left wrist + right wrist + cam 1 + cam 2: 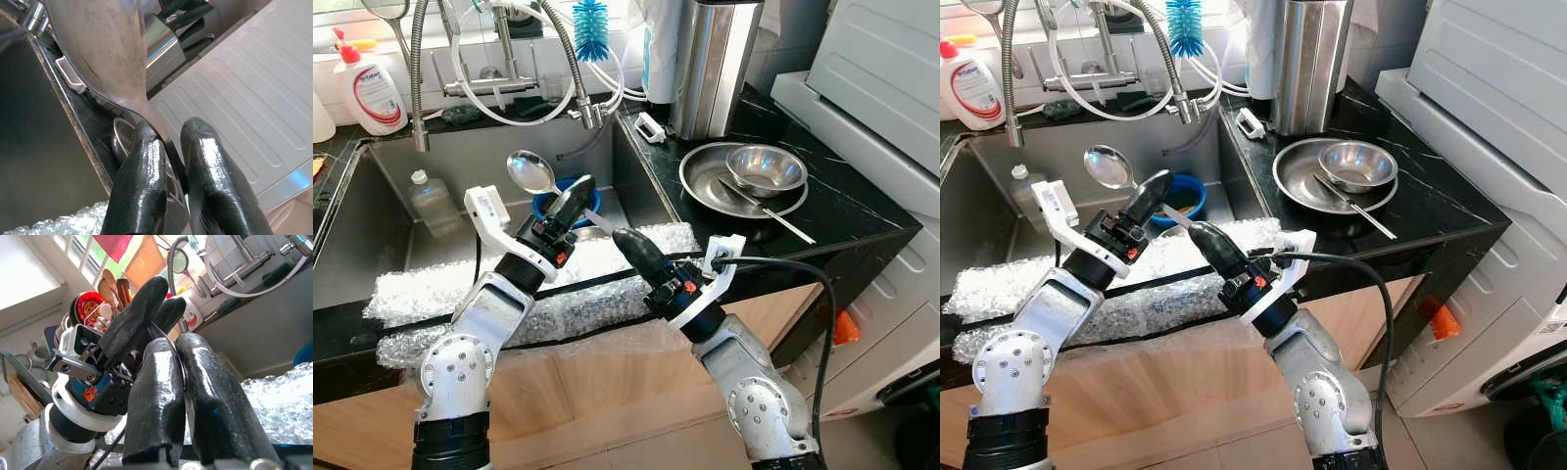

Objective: Kitchen organization

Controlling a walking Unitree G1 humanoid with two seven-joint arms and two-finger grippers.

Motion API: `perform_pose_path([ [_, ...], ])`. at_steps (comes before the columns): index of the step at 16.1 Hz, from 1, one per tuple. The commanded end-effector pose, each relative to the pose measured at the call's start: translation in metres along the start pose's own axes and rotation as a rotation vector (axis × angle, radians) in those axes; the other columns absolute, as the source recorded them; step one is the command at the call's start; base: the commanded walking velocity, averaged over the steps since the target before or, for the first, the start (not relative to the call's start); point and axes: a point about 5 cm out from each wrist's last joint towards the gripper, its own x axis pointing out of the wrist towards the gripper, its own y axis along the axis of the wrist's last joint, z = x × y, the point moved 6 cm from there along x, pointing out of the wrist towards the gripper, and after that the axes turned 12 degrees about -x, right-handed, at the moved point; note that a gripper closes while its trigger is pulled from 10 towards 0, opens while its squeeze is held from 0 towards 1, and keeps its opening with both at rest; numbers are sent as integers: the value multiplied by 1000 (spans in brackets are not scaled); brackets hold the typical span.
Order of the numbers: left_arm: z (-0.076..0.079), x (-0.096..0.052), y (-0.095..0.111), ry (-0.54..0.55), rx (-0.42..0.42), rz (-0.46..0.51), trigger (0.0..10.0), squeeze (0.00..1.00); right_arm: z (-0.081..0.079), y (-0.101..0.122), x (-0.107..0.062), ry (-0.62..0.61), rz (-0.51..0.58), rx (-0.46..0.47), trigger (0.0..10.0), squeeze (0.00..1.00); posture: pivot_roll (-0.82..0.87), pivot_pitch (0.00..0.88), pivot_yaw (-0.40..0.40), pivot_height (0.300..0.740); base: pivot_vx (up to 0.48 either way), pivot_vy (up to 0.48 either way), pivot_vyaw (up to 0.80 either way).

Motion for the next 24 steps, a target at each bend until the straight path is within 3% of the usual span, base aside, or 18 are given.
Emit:
perform_pose_path([
  [1, 0, 0, 16, 10, 17, 63, 0, 0, 7, 4, 0, -35, 11, -9, 10000, 0, -71, 0, 19, 740, 0, 0, 0],
  [2, 0, 0, 22, 6, -5, 91, 0, 0, 9, 5, 0, -49, 18, -3, 10000, 1000, -72, 0, 19, 740, 0, 0, 0],
  [6, 3, -1, 46, -15, -72, 206, 0, 0, 13, 7, 0, -71, 26, 1, 10000, 1000, -72, 0, 18, 740, 0, 0, 0],
  [7, 5, -1, 52, -22, -89, 232, 0, 0, 14, 6, 0, -78, 23, -5, 10000, 894, -74, 0, 19, 740, 0, 0, 0],
  [8, 6, -1, 59, -27, -98, 258, 0, 0, 15, 6, 0, -83, 21, -8, 10000, 0, -73, 0, 17, 740, 0, 0, 0],
  [9, 6, -2, 68, -22, -94, 297, 0, 0, 16, 6, 0, -85, 20, -9, 10000, 0, -74, 0, 19, 740, 0, 0, 0],
  [11, 6, -6, 104, 34, -2, 464, 0, 0, 23, 8, -1, -138, 11, -69, 10000, 0, -75, 0, 18, 740, 0, 0, 0],
  [12, 3, -9, 116, 94, 83, 518, 0, 0, 28, 11, -1, -171, 9, -129, 10000, 0, -76, 0, 18, 740, 0, 0, 0],
  [13, -2, -11, 126, 185, 248, 542, 0, 0, 33, 18, -1, -223, 13, -208, 10000, 0, -74, 0, 19, 740, 0, 0, 0],
  [14, -6, -14, 131, 263, 420, 545, 4588, 0, 38, 28, -1, -268, 18, -333, 10000, 0, -77, 0, 21, 740, 0, 0, 0],
  [15, -11, -17, 131, 306, 517, 538, 10000, 0, 38, 35, -2, -286, 28, -420, 10000, 0, -83, 0, 23, 740, 0, 0, 0],
  [16, -14, -18, 129, 327, 568, 529, 10000, 0, 38, 40, -2, -301, 43, -441, 10000, 0, -83, 0, 23, 740, 0, 0, 0],
  [17, -24, -20, 121, 382, 683, 487, 10000, 0, 41, 50, -5, -350, 67, -504, 10000, 0, -90, 0, 27, 740, 0, 0, 0],
  [19, -36, -20, 111, 435, 832, 423, 10000, 0, 41, 56, -7, -372, 77, -570, 10000, 0, -92, 0, 31, 740, 0, 0, 0],
  [21, -45, -20, 105, 461, 893, 384, 10000, 0, 40, 59, -9, -383, 81, -603, 10000, 0, -94, 0, 33, 740, 0, 0, 0],
  [22, -59, -19, 94, 491, 1000, 316, 10000, 0, 39, 56, -14, -407, 67, -677, 10000, 0, -95, 0, 35, 740, 0, 0, 0],
  [24, -65, -20, 91, 500, 1017, 301, 10000, 0, 40, 54, -18, -425, 58, -713, 10000, 0, -95, 0, 35, 740, 0, 0, 0],
])
